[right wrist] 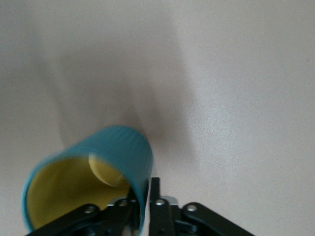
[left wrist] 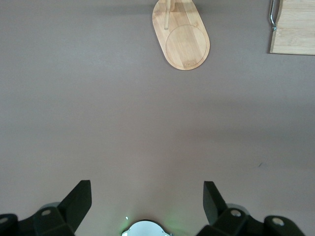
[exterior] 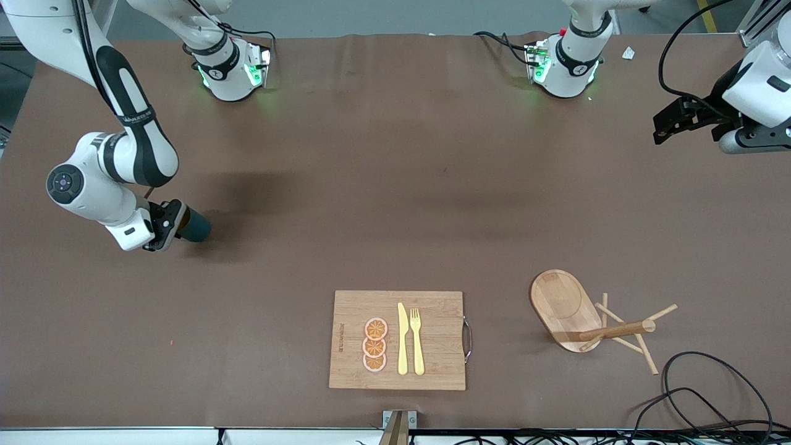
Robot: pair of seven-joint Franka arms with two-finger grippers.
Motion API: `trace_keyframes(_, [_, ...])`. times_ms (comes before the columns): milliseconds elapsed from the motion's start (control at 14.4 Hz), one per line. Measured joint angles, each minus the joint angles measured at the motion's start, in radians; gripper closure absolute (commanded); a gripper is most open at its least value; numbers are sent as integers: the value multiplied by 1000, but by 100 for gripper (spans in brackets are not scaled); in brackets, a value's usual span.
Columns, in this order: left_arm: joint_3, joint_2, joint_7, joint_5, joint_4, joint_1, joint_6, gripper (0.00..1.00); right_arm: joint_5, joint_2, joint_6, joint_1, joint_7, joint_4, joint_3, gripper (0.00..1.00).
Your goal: Transfer cup from left to right arm and place
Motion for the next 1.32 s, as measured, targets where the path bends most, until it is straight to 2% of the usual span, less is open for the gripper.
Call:
trace_keyframes(208, [1,0,0,0,3,0,0,0,0,-2,-58,0,2,19,0,0])
trace_keyframes(625, [2,1,0,0,10,1,1,0,0,-40,-320,0,31,144,0,0])
trace_keyframes(1041, [2,1,0,0,10,1,1,0,0,-102,-676,21,478,376,5,0])
trace_keyframes(1319, [3,1,0,0,10,2,1,0,0,-133,-756,19,694,470,-2,0])
